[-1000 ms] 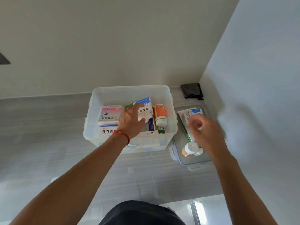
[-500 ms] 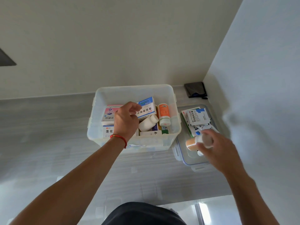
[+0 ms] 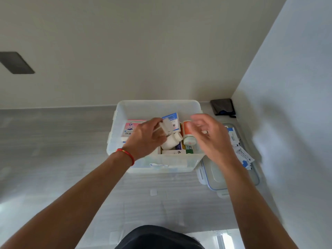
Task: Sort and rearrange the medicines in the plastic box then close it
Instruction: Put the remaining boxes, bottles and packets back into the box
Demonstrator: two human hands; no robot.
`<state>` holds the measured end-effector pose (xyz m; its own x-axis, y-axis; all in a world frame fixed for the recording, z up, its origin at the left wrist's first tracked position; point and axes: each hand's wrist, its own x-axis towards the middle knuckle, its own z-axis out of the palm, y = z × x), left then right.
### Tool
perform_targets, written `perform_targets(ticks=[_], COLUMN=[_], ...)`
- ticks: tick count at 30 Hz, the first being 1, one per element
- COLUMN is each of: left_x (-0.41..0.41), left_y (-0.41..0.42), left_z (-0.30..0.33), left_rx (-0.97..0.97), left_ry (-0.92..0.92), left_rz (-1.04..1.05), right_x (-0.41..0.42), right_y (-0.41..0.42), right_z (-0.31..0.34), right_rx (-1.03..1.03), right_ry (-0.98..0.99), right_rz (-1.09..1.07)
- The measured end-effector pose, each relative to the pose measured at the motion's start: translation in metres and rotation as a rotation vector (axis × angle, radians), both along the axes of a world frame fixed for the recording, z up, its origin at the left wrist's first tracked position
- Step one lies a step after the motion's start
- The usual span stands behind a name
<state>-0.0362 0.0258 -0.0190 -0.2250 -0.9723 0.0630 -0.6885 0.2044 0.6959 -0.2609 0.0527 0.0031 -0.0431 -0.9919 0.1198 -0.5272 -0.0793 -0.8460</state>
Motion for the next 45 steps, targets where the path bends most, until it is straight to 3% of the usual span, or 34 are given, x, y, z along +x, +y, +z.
perform_targets(ticks=[5, 9, 13, 15, 18, 23, 29, 31, 33, 35, 39, 42, 45], left_x=[0.021, 0.011, -0.008, -0.015, -0.014, -0.012, -0.015, -0.015, -0.016, -0.016, -0.014, -0.012, -0.011], left_y=[-0.012, -0.011, 0.018, 0.029, 0.029, 0.024, 0.022, 0.021, 0.016, 0.012, 0.015, 0.019, 0.019], left_z=[-0.017, -0.020, -0.024, -0.026, -0.028, -0.028, -0.024, -0.024, -0.023, -0.021, -0.015, -0.013, -0.014], left_rx=[0.096, 0.002, -0.152, -0.215, -0.218, -0.102, -0.040, -0.086, 0.022, 0.097, 0.037, -0.007, -0.015], left_ry=[-0.099, -0.202, -0.205, -0.275, -0.357, -0.308, -0.190, -0.222, -0.239, -0.195, -0.111, -0.074, -0.095], left_rz=[0.005, 0.153, 0.088, 0.049, 0.030, 0.025, 0.081, 0.157, 0.188, 0.178, 0.173, 0.134, 0.131], right_x=[-0.053, -0.087, -0.113, -0.114, -0.109, -0.098, -0.074, -0.061, -0.045, -0.028, -0.007, -0.003, -0.002], right_y=[0.013, 0.040, 0.072, 0.082, 0.085, 0.084, 0.074, 0.063, 0.048, 0.031, 0.001, -0.016, -0.026], right_z=[-0.024, -0.065, -0.110, -0.126, -0.148, -0.151, -0.068, -0.035, -0.015, -0.009, -0.012, -0.014, -0.013], right_rx=[0.021, 0.158, 0.362, 0.397, 0.405, 0.365, 0.041, -0.055, -0.138, -0.156, -0.094, -0.020, 0.065], right_ry=[-0.010, 0.295, 0.610, 0.646, 0.622, 0.534, -0.005, -0.098, -0.097, -0.005, 0.309, 0.617, 0.747], right_rz=[-0.251, -0.297, -0.313, -0.322, -0.296, -0.327, -0.566, -0.491, -0.345, -0.197, 0.025, 0.128, 0.190])
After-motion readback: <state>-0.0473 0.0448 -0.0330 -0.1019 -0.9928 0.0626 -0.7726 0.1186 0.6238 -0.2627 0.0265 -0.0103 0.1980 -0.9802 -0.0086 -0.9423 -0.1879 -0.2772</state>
